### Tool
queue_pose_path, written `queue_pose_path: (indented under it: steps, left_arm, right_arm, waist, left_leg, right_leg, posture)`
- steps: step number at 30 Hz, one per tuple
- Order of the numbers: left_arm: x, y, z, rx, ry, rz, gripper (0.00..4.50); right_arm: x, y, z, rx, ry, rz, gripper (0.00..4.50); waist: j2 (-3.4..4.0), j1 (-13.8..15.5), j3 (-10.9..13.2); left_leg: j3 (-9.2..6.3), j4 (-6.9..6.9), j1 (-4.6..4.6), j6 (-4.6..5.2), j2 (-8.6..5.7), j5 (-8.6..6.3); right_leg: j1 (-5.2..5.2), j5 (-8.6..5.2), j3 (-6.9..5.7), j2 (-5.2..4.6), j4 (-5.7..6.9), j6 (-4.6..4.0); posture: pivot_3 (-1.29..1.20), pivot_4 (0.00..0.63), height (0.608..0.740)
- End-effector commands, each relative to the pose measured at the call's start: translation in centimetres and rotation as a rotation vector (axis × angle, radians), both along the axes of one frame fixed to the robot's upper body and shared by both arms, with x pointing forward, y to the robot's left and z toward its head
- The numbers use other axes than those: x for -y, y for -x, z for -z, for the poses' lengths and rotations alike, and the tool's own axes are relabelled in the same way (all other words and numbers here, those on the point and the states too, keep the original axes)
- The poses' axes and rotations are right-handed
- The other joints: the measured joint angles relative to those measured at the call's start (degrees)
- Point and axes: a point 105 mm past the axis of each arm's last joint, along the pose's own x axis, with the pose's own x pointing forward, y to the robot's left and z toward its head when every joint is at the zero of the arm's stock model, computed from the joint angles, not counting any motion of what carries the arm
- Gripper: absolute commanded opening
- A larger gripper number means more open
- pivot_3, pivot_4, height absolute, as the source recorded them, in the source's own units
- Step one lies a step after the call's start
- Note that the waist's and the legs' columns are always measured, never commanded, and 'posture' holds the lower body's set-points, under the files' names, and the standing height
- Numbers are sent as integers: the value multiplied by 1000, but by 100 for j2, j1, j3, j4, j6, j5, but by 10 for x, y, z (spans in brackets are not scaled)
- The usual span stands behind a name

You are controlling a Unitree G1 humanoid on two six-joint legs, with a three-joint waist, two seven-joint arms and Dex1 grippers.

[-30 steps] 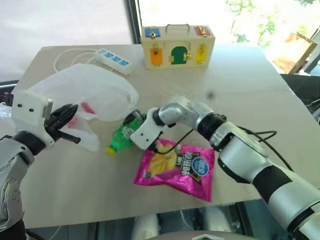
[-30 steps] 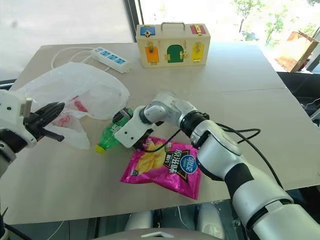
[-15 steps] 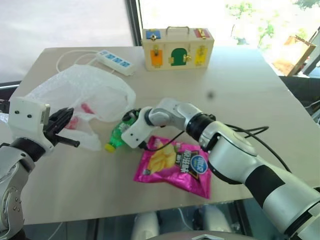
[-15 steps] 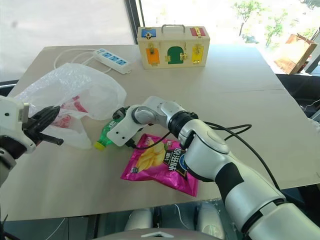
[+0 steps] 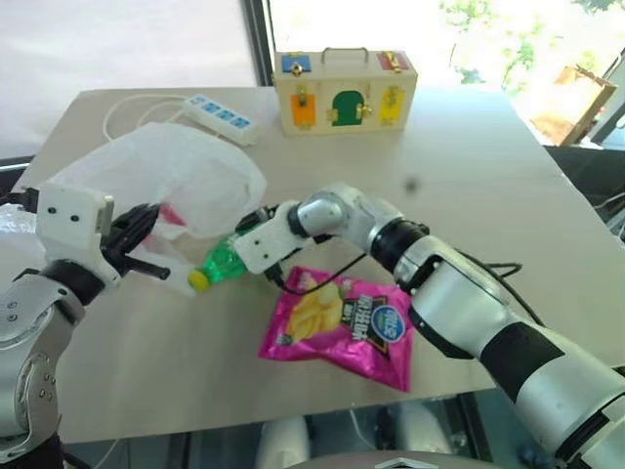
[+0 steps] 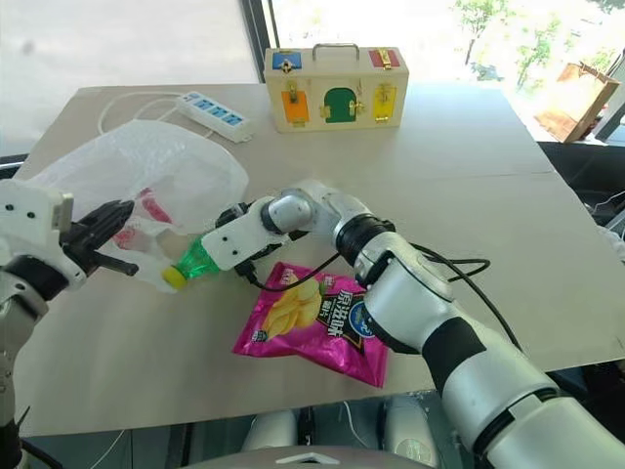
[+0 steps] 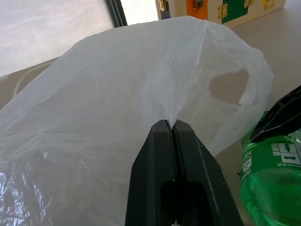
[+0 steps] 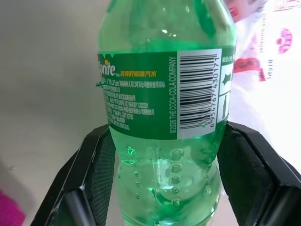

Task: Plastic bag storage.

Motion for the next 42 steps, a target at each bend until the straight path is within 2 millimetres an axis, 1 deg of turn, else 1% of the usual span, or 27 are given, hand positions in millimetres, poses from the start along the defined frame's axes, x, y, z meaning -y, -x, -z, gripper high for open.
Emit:
queue_pose_path:
  steps: [1,4,6,8,12,14,16,17,18,20,23,24,25,28,30,32,34,35,36,37,39,41,42]
  left_arm:
    - [10,-9,-9,41,-3,50,0]
    - [22,-20,-10,49,11,104,0]
    - [36,-29,-14,64,38,157,0]
    - [58,-40,-17,80,76,236,0]
    - [101,-57,-22,100,129,375,0]
    - [119,-61,-24,108,151,430,0]
    - [147,-63,-27,112,183,529,0]
    - [155,-62,-29,114,195,562,0]
    - [161,-61,-31,118,206,586,0]
    - [164,-58,-35,124,241,612,0]
    - [167,-52,-41,126,304,648,0]
    - [170,-48,-44,126,331,674,0]
    - [175,-43,-47,124,371,710,0]
    - [186,-34,-49,105,430,774,0]
    - [197,-37,-43,84,439,787,0]
    - [211,-39,-43,72,484,816,0]
    - [228,-40,-45,72,509,850,0]
    - [232,-41,-45,74,515,858,0]
    - [235,-42,-45,73,533,858,0]
    - [236,-43,-44,72,542,852,0]
    - [232,-46,-39,71,550,819,0]
    - [220,-50,-34,77,559,766,0]
    - [213,-51,-32,79,565,741,0]
  right_arm:
    - [32,-5,-32,-98,-90,-9,2643]
    - [55,-7,-33,-142,-101,20,2643]
    - [72,-10,-39,-167,-140,76,2643]
    - [95,-16,-44,-158,-176,157,2643]
    - [131,-25,-52,-129,-218,303,2643]
    - [144,-26,-53,-128,-226,356,2643]
    - [169,-31,-61,-97,-245,454,2643]
    - [180,-34,-65,-82,-254,500,2643]
    - [190,-37,-69,-68,-261,547,2643]
    - [203,-41,-72,-33,-254,619,2643]
    - [211,-45,-70,13,-220,677,2643]
    - [211,-47,-68,42,-198,692,2643]
    - [203,-48,-68,55,-191,685,2643]
    - [169,-49,-79,119,-223,640,2643]
    - [152,-49,-80,179,-189,594,2643]
    - [135,-48,-75,207,-167,550,2643]
    - [112,-42,-73,225,-172,471,2643]
    - [105,-40,-74,232,-179,446,2643]
    - [92,-34,-80,217,-234,400,2643]
    - [84,-29,-86,203,-278,365,2643]
    - [78,-24,-93,154,-346,338,2643]
    - [81,-23,-85,67,-341,342,3670]
    - [83,-23,-81,39,-332,344,4024]
  waist:
    - [-3,62,1]
    - [-8,49,-2]
    - [-18,31,-8]
    - [-22,29,-9]
    - [-19,61,-6]
    - [-21,71,-6]
    - [-21,93,-6]
    - [-19,107,-5]
    - [-19,131,-3]
    - [-18,124,-2]
    - [-17,107,-2]
    - [-18,103,-2]
    - [-18,100,-2]
    - [-18,68,-2]
    - [-17,41,-1]
    - [-17,46,-1]
    - [-19,135,-2]
    - [-19,153,-2]
    - [-19,151,-2]
    - [-19,140,-2]
    - [-17,127,1]
    - [-16,112,1]
    - [-16,106,1]
  left_leg:
    - [-5,1,-3,0,0,0]
    - [2,3,-5,1,0,0]
    - [6,3,-5,1,1,0]
    - [5,3,-5,0,2,0]
    - [9,5,-6,1,1,0]
    - [8,8,-6,1,1,0]
    - [10,8,-6,1,0,0]
    - [14,9,-6,1,0,0]
    - [15,8,-6,1,0,0]
    - [16,11,-6,1,0,0]
    - [26,9,-4,2,1,1]
    - [27,8,-3,2,1,1]
    - [28,8,-2,1,1,1]
    - [31,8,-1,2,2,1]
    - [31,8,-1,2,1,1]
    - [29,9,-2,2,1,1]
    - [20,12,-2,2,-3,1]
    - [18,13,-2,2,-3,1]
    - [15,14,-2,2,-3,1]
    - [15,13,-2,2,-4,1]
    - [15,11,-3,2,-4,1]
    - [9,9,-4,2,-4,1]
    - [10,7,-4,2,-4,1]
  right_leg:
    - [1,0,-1,1,-5,0]
    - [2,0,1,1,-15,0]
    - [1,0,3,2,-9,0]
    - [1,0,3,3,-7,1]
    - [0,1,6,3,-8,2]
    - [0,1,4,4,-9,2]
    - [0,1,4,5,-12,2]
    - [-2,1,5,5,-12,2]
    - [-2,1,6,4,-13,2]
    - [-3,1,7,4,-15,2]
    - [-12,1,18,5,-15,2]
    - [-13,1,18,5,-15,2]
    - [-14,1,20,5,-15,2]
    - [-15,1,25,5,-16,2]
    - [-15,1,27,5,-14,2]
    - [-14,1,25,5,-14,2]
    - [-7,1,22,5,-18,2]
    - [-4,1,18,5,-24,2]
    - [1,1,15,5,-29,2]
    - [2,1,14,5,-34,2]
    - [2,2,14,6,-37,3]
    - [1,1,9,8,-36,3]
    - [1,1,9,8,-38,2]
  posture:
    - [0,150,740]
    - [0,150,740]
    - [0,150,740]
    - [0,150,740]
    - [0,150,740]
    - [0,150,740]
    - [0,150,740]
    - [0,150,740]
    - [0,150,740]
    - [0,150,740]
    - [0,150,740]
    - [0,150,740]
    - [0,150,740]
    - [0,150,740]
    - [0,150,740]
    - [0,150,740]
    - [0,150,740]
    - [0,150,740]
    - [0,150,740]
    - [0,150,740]
    - [0,150,740]
    - [0,150,740]
    - [0,150,740]
